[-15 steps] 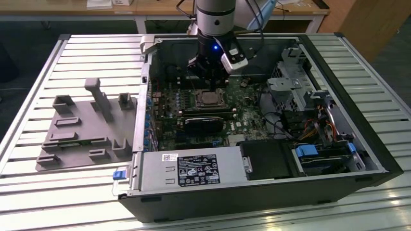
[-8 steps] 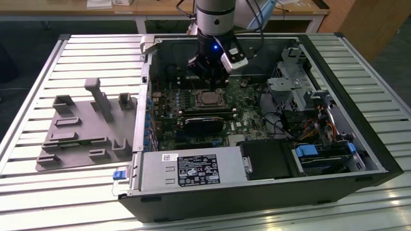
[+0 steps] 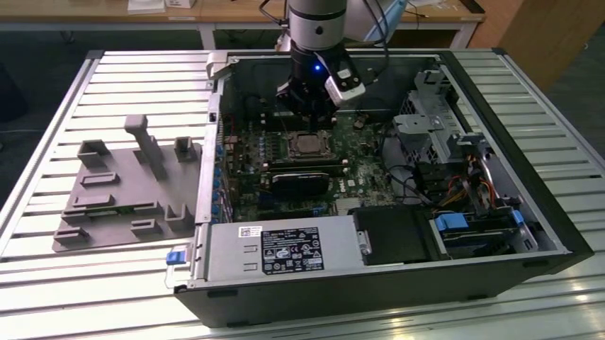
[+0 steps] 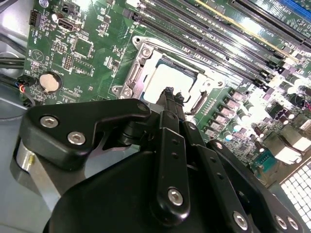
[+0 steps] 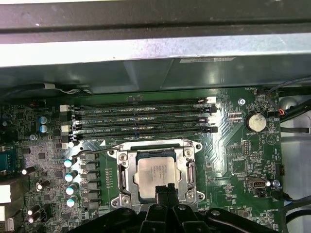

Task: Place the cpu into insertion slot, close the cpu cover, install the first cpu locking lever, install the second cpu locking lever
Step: 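Install the first cpu locking lever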

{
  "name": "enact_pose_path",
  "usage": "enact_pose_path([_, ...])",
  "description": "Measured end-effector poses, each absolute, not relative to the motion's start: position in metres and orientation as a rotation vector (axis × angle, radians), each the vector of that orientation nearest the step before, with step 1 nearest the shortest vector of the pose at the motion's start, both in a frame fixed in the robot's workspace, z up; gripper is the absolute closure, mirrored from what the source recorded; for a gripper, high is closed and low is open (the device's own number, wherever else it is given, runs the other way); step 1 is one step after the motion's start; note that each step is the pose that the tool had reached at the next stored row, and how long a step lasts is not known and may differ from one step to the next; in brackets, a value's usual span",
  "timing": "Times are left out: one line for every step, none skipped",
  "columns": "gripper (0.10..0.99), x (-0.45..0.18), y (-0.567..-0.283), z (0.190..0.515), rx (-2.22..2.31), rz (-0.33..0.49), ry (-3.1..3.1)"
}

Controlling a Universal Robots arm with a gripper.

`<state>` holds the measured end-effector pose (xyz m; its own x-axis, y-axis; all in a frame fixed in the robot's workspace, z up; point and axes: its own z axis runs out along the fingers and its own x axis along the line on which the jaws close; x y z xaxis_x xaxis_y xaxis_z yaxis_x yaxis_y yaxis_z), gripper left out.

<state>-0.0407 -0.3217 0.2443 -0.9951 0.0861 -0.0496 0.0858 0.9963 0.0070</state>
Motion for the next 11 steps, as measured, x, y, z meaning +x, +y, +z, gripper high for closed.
enact_pose_path([0.984,-0.041,-0.322,0.244,0.133,0.008,3.089])
enact_pose_path([0.984,-0.041,-0.322,0.244,0.133,0.007,3.089])
enact_pose_path([0.984,-0.042,-0.322,0.244,0.133,0.007,3.089])
enact_pose_path([0.984,-0.044,-0.322,0.244,0.133,0.007,3.089])
enact_pose_path([0.984,-0.046,-0.322,0.244,0.133,0.007,3.089])
enact_pose_path([0.984,-0.049,-0.322,0.244,0.133,0.008,3.089])
enact_pose_path([0.984,-0.052,-0.322,0.244,0.133,0.008,3.089])
enact_pose_path([0.984,-0.055,-0.322,0.244,0.133,0.008,3.089])
enact_pose_path([0.984,-0.058,-0.322,0.244,0.133,0.008,3.088])
enact_pose_path([0.984,-0.061,-0.322,0.244,0.133,0.008,3.088])
enact_pose_path([0.984,-0.064,-0.322,0.244,0.133,0.008,3.088])
